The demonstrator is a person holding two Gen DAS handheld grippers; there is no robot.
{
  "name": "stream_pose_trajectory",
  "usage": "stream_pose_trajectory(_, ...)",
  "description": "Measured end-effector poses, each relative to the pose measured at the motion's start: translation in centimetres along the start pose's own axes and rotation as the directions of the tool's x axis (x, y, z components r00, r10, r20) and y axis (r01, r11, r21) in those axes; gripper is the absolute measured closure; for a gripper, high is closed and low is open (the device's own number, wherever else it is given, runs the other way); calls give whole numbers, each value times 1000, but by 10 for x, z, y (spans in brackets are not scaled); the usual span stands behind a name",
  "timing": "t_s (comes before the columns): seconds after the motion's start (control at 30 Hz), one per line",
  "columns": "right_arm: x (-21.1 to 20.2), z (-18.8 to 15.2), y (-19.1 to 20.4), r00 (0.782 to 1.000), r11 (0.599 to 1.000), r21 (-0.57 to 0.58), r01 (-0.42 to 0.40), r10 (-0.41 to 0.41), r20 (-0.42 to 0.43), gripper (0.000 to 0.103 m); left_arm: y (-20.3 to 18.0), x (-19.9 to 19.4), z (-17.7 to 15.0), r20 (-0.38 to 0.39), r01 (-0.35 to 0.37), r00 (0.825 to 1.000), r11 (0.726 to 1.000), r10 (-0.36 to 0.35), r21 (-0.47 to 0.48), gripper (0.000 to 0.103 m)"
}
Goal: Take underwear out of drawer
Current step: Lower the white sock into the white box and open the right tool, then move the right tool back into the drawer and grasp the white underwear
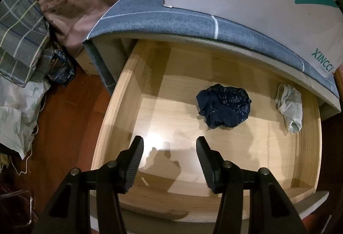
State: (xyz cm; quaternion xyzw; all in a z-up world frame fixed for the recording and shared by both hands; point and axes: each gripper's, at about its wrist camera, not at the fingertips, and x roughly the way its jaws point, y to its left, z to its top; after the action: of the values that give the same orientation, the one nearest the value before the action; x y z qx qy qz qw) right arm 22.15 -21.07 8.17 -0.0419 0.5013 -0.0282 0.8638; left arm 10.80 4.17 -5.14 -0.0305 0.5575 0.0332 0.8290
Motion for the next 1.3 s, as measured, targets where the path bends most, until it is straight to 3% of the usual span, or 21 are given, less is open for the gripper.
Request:
stream_pose_trajectory(0.3,-40,-20,-14,995,998,7,-59,58,80,57,2,-1,-1,6,-1,1000,1000,1,-8,51)
stream_pose_trajectory(0.47,-73,-72,-29,985,992,13,-124,122,120,57,5,-2,0,3,0,1000,1000,1,-23,51)
stream_pose_trajectory(0.57,-72,-112,-37,988,991,15,-131,129,88,57,6,-4,0,8,-4,1000,1000,4,-22,51)
stream_pose_trajectory(0.73,-38,-165,-43,993,993,4,-119,119,-21,64,9,-3,1,9,-9,1000,999,9,-34,51)
stream_pose_trajectory(0.87,8,-185,-42,991,995,-5,-99,98,-91,69,12,-4,1,10,-13,1000,999,13,-47,51)
stream_pose_trajectory(1.0,46,-193,-37,989,996,-34,-78,73,-129,70,14,-2,1,1,-11,1000,998,11,-54,51)
stream_pose_trajectory(1.3,97,-184,-34,993,997,-72,21,-30,-117,72,14,-1,2,-4,-4,1000,999,4,-52,51)
